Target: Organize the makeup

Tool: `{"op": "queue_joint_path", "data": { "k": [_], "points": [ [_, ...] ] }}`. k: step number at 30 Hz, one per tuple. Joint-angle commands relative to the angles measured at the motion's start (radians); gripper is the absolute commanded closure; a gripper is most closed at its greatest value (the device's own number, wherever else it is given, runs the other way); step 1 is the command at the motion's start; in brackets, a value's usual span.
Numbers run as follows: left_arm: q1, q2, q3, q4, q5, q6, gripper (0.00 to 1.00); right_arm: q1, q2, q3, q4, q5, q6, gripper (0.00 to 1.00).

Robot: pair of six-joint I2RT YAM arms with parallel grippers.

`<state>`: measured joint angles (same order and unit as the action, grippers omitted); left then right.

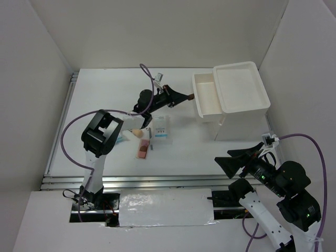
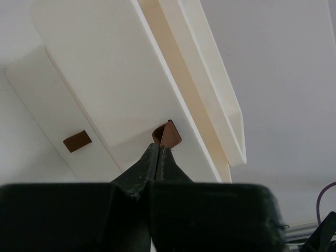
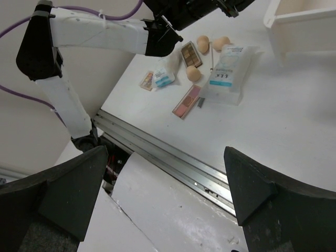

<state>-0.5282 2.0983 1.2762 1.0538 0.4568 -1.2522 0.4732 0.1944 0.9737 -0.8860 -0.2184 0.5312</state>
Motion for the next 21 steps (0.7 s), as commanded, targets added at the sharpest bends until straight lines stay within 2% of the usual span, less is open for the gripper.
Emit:
{"op": "queue_joint_path", "data": {
  "k": [1, 2, 3, 4, 5, 6, 8, 10, 12, 13, 14, 15, 17, 18, 19, 21],
  "points": [
    [0.010, -0.076, -0.026, 0.035, 0.013, 0.068, 0.91, -0.004, 0.010, -0.003, 0.061, -0.010, 0.004, 0.00],
    [0.010, -0.092, -0.035, 0.031, 0.016, 0.074, 0.82, -0.004, 0.011, -0.004, 0.067, -0.016, 0.004, 0.00],
    [0.010, -0.099, -0.041, 0.025, 0.017, 0.077, 0.49, -0.004, 0.013, -0.006, 0.068, -0.025, 0.003, 0.00],
    [0.011, -0.110, -0.049, 0.018, 0.017, 0.080, 0.30, -0.007, 0.017, -0.009, 0.070, -0.027, 0.000, 0.00],
    [0.010, -0.138, -0.070, 0.015, 0.014, 0.086, 0.04, -0.005, 0.025, -0.010, 0.074, -0.029, -0.002, 0.00],
    [0.011, -0.156, -0.081, -0.009, 0.010, 0.106, 0.00, -0.004, 0.031, -0.015, 0.078, -0.030, -0.003, 0.00],
    [0.016, -0.225, -0.116, -0.058, -0.022, 0.137, 0.01, -0.005, 0.043, -0.021, 0.093, -0.035, -0.005, 0.00],
    [0.022, -0.282, -0.136, -0.194, -0.058, 0.209, 0.01, -0.007, 0.054, -0.033, 0.110, -0.050, -0.002, 0.00],
    [0.034, -0.372, -0.149, -0.338, -0.159, 0.290, 0.01, -0.004, 0.062, -0.046, 0.133, -0.059, 0.000, 0.00],
    [0.039, -0.403, -0.144, -0.530, -0.205, 0.322, 0.00, -0.004, 0.068, -0.052, 0.142, -0.070, 0.003, 0.00],
    [0.039, -0.458, -0.114, -0.652, -0.348, 0.394, 0.01, -0.002, 0.071, -0.062, 0.159, -0.073, 0.004, 0.00],
    [0.037, -0.495, -0.089, -0.913, -0.433, 0.419, 0.01, -0.004, 0.076, -0.069, 0.177, -0.079, 0.006, 0.00],
    [0.037, -0.515, -0.013, -1.131, -0.596, 0.451, 0.01, -0.004, 0.079, -0.084, 0.199, -0.081, 0.012, 0.00],
    [0.037, -0.520, 0.014, -1.228, -0.756, 0.454, 0.00, -0.005, 0.080, -0.098, 0.208, -0.084, 0.018, 0.00],
    [0.037, -0.518, 0.043, -1.397, -0.839, 0.451, 0.01, -0.004, 0.083, -0.105, 0.220, -0.091, 0.021, 0.00],
    [0.048, -0.495, 0.115, -1.536, -0.979, 0.435, 0.00, -0.004, 0.089, -0.118, 0.237, -0.095, 0.026, 0.00]
  ]
}}
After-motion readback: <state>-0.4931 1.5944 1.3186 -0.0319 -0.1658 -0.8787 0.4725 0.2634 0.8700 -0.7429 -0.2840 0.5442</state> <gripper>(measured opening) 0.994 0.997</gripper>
